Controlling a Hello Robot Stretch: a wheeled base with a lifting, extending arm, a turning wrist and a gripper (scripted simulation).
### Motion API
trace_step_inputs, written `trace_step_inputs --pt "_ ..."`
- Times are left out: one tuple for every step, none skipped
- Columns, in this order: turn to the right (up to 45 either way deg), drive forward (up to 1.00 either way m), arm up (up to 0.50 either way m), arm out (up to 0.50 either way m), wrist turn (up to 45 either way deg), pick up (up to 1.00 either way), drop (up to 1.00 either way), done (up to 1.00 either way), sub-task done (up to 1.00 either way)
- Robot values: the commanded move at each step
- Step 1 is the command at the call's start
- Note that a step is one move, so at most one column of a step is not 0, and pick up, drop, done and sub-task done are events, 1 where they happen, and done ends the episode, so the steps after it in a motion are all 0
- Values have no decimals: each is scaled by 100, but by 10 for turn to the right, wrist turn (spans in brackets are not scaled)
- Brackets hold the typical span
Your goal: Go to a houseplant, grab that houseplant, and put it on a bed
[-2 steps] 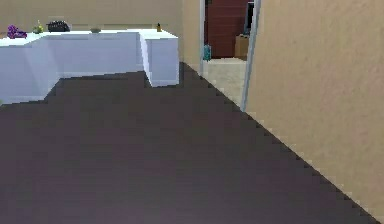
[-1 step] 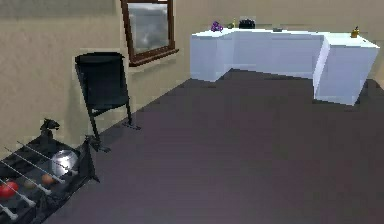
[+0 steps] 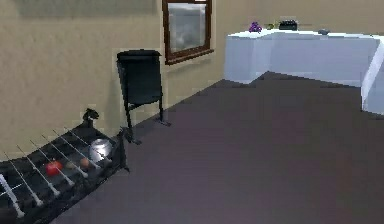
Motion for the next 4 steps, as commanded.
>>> trace_step_inputs --pt "0 20 0 0 0 0 0 0 0" --pt "450 0 0 0 0 0 0 0 0" --pt "180 0 0 0 0 0 0 0 0" --pt "0 100 0 0 0 0 0 0 0"
